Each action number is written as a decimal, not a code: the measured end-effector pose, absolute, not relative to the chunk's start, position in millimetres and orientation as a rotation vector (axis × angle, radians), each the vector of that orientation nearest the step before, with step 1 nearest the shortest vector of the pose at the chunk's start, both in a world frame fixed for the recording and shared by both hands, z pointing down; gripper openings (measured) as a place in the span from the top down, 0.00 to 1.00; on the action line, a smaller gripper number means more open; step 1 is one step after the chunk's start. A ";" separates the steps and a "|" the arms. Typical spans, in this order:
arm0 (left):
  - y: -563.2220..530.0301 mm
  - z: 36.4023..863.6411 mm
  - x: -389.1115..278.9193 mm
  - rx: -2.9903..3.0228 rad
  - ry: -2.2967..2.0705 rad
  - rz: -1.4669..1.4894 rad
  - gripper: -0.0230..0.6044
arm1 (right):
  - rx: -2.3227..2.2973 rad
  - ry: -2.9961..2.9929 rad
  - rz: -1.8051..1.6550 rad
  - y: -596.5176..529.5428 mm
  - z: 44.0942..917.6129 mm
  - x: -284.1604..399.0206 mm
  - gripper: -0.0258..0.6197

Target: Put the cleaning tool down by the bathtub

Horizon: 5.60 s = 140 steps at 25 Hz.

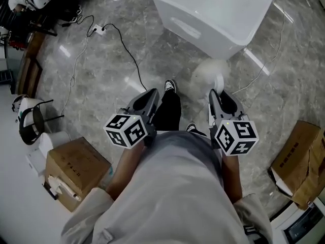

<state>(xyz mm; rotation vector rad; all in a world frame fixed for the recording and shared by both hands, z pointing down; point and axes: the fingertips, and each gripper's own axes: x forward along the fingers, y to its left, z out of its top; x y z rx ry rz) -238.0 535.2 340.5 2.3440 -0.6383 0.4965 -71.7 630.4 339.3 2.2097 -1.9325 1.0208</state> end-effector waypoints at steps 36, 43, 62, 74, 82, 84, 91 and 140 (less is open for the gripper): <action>221.9 307.2 -228.6 2.449 -0.594 0.360 0.95 | 2.083 -1.977 0.977 316.8 307.8 -78.3 0.82; 218.3 313.2 -227.2 2.354 -0.639 0.311 0.95 | 2.057 -1.989 0.993 311.0 316.1 -76.6 0.82; 127.7 304.8 -131.4 2.412 -0.616 0.354 0.95 | 2.126 -2.021 0.984 207.2 320.5 20.8 0.82; 46.7 293.9 -63.4 2.411 -0.661 0.366 0.95 | 2.095 -2.096 1.047 115.1 330.7 84.1 0.82; 7.0 291.0 -31.5 2.400 -0.686 0.364 0.95 | 2.086 -2.128 1.047 67.3 331.7 126.7 0.82; -1.4 290.5 -23.2 2.406 -0.688 0.369 0.95 | 2.083 -2.132 1.049 58.1 332.7 136.1 0.82; -27.7 296.5 -0.1 2.397 -0.703 0.367 0.95 | 2.058 -2.110 1.004 31.7 340.0 161.1 0.82; -85.9 335.5 3.2 2.195 -0.778 0.387 0.95 | 1.914 -2.049 1.155 -54.4 407.8 205.5 0.82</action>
